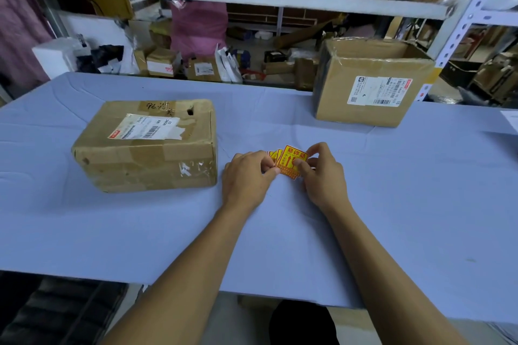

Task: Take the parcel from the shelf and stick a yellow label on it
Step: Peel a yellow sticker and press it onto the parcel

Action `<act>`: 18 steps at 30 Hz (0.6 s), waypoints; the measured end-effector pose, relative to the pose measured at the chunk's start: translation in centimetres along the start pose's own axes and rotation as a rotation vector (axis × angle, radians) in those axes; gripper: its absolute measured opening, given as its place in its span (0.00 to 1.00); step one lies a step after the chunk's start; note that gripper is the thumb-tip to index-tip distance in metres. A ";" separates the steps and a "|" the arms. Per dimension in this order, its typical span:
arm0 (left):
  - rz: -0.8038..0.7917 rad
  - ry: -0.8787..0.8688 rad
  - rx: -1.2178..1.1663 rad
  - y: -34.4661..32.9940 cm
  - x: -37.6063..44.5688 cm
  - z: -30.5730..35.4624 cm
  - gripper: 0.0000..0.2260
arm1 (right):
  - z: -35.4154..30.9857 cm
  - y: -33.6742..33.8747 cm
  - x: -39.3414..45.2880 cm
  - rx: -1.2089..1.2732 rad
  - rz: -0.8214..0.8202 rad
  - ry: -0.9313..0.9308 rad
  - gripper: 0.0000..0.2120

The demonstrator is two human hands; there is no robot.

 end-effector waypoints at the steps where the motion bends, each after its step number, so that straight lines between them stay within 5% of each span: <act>1: 0.001 0.001 0.004 0.0 0.0 0.0 0.06 | 0.1 0.1 0.1 -0.014 0.015 0.002 0.09; 7: 0.016 0.001 0.008 0.1 -0.2 0.2 0.05 | -0.1 0.5 0.1 -0.148 0.074 0.017 0.07; 10: 0.020 -0.001 -0.001 -0.1 0.0 0.0 0.06 | -0.2 0.9 -0.3 -0.014 0.073 0.057 0.03; 18: -0.130 -0.069 -0.547 0.7 -1.3 -0.4 0.07 | -2.1 -0.8 -2.4 0.100 -0.209 0.196 0.14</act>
Point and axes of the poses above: each hand's wrist, its own x-axis towards the middle knuckle, its own y-axis out of the back of the hand, z = x × y, the point moved 7 cm from there along x, towards the middle knuckle, and after that the axes turned 11 degrees about -z, right-handed, at the moved point
